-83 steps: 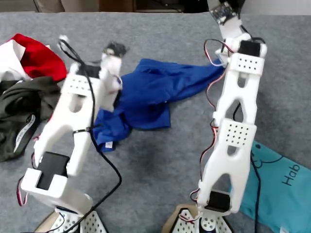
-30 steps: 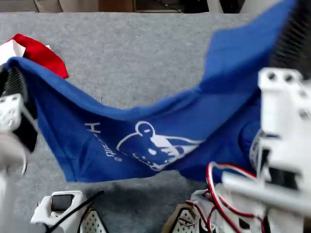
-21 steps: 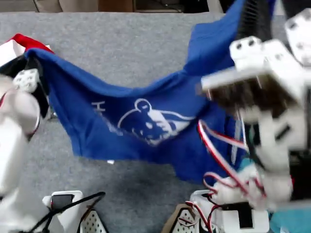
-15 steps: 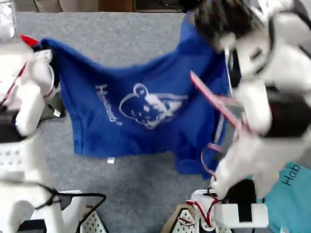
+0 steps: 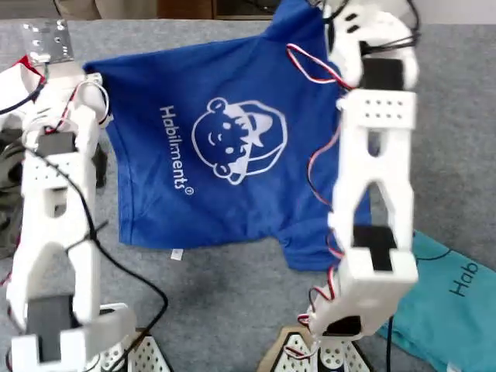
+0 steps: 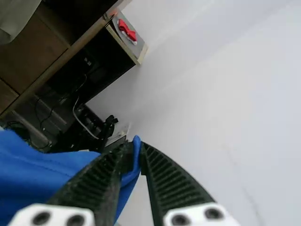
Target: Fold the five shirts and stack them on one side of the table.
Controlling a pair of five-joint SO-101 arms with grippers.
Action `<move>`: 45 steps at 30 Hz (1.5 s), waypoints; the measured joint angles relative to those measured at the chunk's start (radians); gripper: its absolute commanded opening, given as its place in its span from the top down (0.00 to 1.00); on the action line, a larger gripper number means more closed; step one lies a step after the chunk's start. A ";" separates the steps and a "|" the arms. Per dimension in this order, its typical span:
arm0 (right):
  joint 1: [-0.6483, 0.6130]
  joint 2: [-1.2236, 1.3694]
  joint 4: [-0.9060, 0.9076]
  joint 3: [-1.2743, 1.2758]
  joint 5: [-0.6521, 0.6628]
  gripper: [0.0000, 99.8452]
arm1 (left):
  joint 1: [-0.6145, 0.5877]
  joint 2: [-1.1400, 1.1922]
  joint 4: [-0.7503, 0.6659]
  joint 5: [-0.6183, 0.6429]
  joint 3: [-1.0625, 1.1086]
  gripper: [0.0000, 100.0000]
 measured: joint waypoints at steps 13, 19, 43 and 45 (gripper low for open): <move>0.000 0.184 0.213 -0.239 0.006 1.00 | -0.002 0.210 0.272 0.000 -0.288 0.98; 0.018 0.184 0.562 -0.338 0.006 1.00 | -0.002 0.210 0.502 -0.037 -0.307 0.98; 0.155 0.044 1.298 -0.374 0.120 1.00 | 0.107 -0.097 0.732 -0.114 0.130 0.98; 0.155 -0.037 1.298 -0.250 0.137 1.00 | 0.107 -0.184 0.689 -0.120 0.232 0.98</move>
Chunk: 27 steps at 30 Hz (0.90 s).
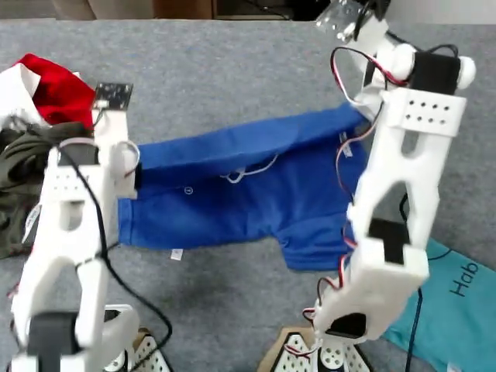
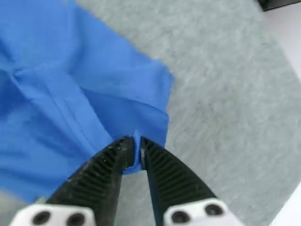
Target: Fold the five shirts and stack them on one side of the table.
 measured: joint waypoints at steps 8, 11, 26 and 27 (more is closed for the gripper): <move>0.058 -0.319 -0.229 0.592 0.034 1.00 | -0.006 -0.110 -0.028 -0.003 0.140 0.98; 0.075 -0.440 -0.305 0.829 0.069 1.00 | -0.029 -0.115 -0.029 -0.003 0.146 0.98; 0.222 -0.766 -0.580 1.494 0.138 1.00 | -0.046 -0.121 -0.054 -0.072 0.253 0.98; 0.238 -0.766 -0.583 1.511 0.149 1.00 | -0.041 -0.121 -0.054 -0.072 0.267 0.98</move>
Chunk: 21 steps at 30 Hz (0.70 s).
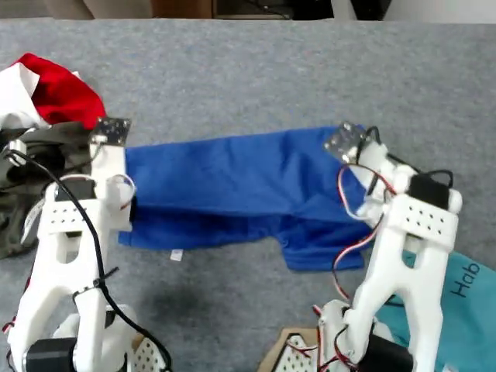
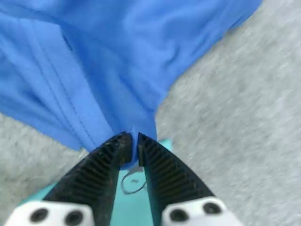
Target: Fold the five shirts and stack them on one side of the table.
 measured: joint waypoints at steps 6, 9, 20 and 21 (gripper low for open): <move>0.029 -0.003 -0.006 0.049 0.025 1.00 | 0.021 0.000 0.000 0.000 0.037 0.98; 0.029 -0.005 -0.006 0.051 0.025 1.00 | 0.021 0.000 0.000 0.000 0.037 0.98; 0.029 -0.005 -0.006 0.095 0.058 1.00 | 0.021 0.000 0.000 0.000 0.044 0.98; 0.029 -0.005 -0.006 0.095 0.068 1.00 | 0.021 0.000 0.000 0.000 0.044 0.98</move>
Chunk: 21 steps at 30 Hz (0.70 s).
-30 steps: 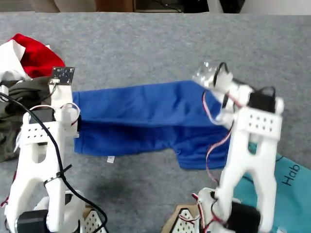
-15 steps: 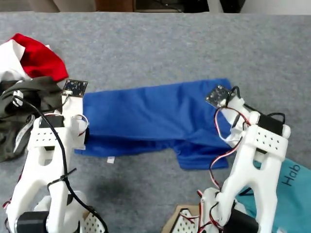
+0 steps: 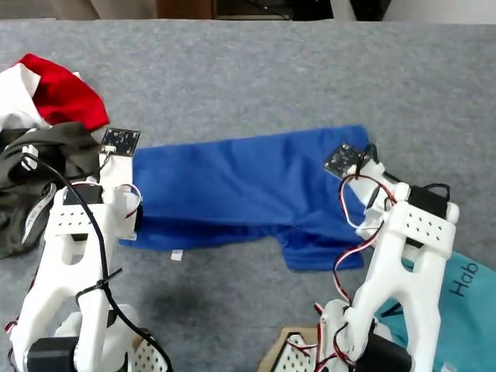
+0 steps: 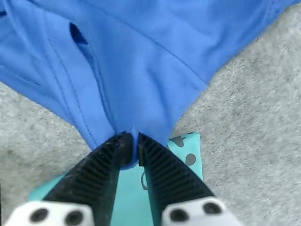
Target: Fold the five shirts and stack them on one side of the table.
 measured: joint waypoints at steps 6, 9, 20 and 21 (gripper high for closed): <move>0.000 0.000 0.000 0.003 0.025 1.00 | 0.000 -0.003 0.000 0.000 0.021 0.98; 0.000 0.000 0.000 0.003 0.040 1.00 | 0.008 -0.005 0.000 0.000 0.035 0.98; 0.000 0.000 0.000 0.003 0.063 1.00 | 0.012 -0.006 0.000 -0.002 0.107 0.98; 0.000 0.000 0.000 0.003 0.071 1.00 | 0.012 -0.006 0.000 -0.002 0.107 0.98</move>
